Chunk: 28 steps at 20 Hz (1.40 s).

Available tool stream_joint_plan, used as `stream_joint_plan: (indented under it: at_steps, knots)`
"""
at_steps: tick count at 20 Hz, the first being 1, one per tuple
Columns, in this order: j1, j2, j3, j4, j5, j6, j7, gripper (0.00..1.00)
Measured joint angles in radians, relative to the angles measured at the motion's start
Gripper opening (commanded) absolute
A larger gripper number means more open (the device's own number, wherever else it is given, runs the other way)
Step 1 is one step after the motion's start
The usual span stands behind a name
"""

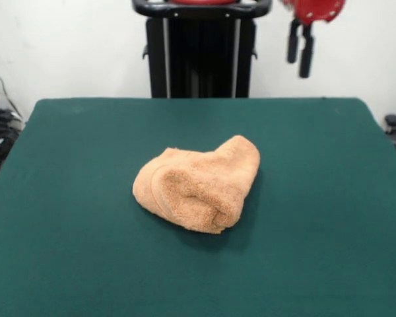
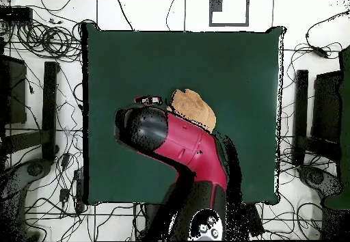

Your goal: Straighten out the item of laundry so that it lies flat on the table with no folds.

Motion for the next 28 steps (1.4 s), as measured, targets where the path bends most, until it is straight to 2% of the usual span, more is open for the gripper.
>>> stream_joint_plan:
  at_steps: [5, 15, 28]
  knots:
    - [-0.041, 0.000, 0.033, 0.022, -0.051, -0.052, 0.000, 1.00]
    - [-0.095, 0.000, 0.099, 0.039, -0.137, -0.059, 0.000, 1.00]
    - [-0.132, 0.002, 0.146, 0.062, -0.185, -0.060, 0.000, 1.00]
